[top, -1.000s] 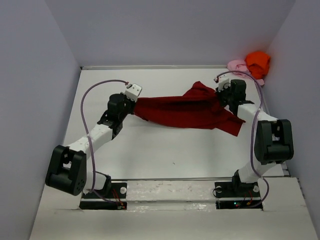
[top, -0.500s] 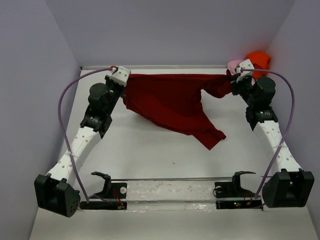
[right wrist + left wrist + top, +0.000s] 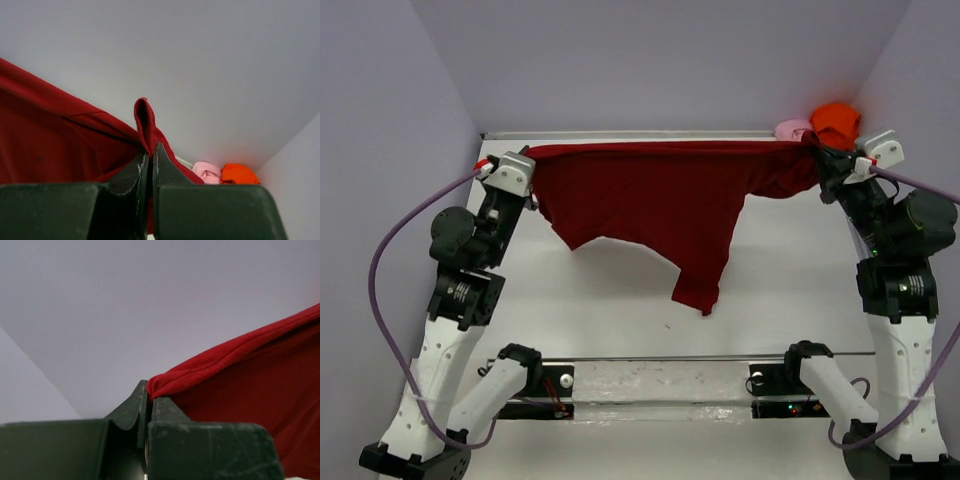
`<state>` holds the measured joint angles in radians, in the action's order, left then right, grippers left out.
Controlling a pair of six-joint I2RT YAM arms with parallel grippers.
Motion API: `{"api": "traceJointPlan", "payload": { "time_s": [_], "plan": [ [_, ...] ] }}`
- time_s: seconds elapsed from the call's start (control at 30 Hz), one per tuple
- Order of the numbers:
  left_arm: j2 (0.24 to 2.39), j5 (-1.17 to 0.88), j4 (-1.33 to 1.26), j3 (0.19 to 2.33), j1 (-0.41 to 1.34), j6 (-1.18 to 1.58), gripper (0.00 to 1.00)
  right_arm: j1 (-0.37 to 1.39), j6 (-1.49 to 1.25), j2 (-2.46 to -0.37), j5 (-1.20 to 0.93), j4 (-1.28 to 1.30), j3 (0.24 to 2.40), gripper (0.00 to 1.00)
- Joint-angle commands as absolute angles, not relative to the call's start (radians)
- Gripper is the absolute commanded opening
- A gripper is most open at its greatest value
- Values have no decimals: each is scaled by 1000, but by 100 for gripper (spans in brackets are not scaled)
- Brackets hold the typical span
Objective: Fold and stack the t-shirts
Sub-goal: Flatten the tshirt out
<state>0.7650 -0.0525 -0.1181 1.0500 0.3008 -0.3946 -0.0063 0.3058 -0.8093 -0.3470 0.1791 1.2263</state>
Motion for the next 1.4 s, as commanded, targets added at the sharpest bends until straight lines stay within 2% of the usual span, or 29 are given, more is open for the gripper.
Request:
{"api": "traceJointPlan", "payload": {
  "time_s": [0.0, 0.2, 0.33, 0.43, 0.67, 0.93, 1.07, 1.13, 1.3, 1.37],
  "plan": [
    [635, 89, -34, 1141, 247, -397, 0, -58, 298, -723, -166, 314, 1360, 0],
    [529, 22, 96, 1219, 245, -322, 0, -58, 241, -640, -164, 443, 1471, 0],
    [572, 55, 106, 1256, 247, -313, 0, -58, 216, -699, -169, 457, 1540, 0],
    [661, 92, 16, 1246, 247, -330, 0, -58, 204, -817, -123, 433, 1577, 0],
    [958, 66, -227, 1100, 229, -363, 0, -58, 175, -1240, -121, 227, 1534, 0],
    [1190, -11, -494, 865, 164, -417, 0, -58, 293, -1524, -135, 112, 1349, 0],
    [1336, -61, -584, 790, 150, -413, 0, -58, 314, -1646, -144, -42, 1221, 0],
    [1376, -57, -664, 766, 149, -426, 0, -58, 313, -1719, -166, -72, 1195, 0],
    [1457, -60, -654, 784, 149, -425, 0, -58, 316, -1818, -221, -81, 1207, 0],
    [1460, -72, -640, 796, 150, -403, 0, -58, 316, -1833, -225, -74, 1216, 19]
  ]
}}
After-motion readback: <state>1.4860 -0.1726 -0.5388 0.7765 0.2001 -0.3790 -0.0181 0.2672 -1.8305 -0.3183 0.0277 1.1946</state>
